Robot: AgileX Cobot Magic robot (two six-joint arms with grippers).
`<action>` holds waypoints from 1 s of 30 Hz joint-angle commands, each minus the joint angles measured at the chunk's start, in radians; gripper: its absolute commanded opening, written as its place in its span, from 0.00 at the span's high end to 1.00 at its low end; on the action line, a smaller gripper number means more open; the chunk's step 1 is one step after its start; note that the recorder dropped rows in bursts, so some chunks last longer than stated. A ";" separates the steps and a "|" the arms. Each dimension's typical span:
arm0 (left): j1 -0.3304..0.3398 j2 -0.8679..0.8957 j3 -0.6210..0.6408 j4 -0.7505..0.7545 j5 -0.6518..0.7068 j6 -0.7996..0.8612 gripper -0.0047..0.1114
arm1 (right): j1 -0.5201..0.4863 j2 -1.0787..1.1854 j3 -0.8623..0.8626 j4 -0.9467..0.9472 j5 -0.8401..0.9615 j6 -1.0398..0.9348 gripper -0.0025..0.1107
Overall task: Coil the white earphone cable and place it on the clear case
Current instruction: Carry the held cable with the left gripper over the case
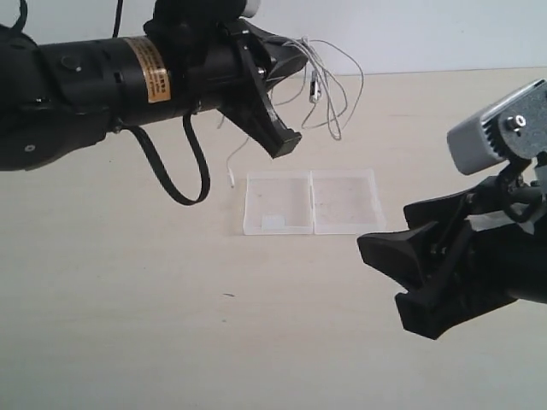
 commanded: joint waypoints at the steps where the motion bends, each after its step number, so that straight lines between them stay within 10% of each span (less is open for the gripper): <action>1: -0.002 -0.012 -0.064 0.100 0.136 0.010 0.96 | -0.002 -0.101 0.020 0.001 0.038 0.004 0.64; 30: -0.078 0.240 -0.207 0.322 0.172 -0.070 0.96 | -0.002 -0.318 0.179 0.009 -0.104 0.025 0.73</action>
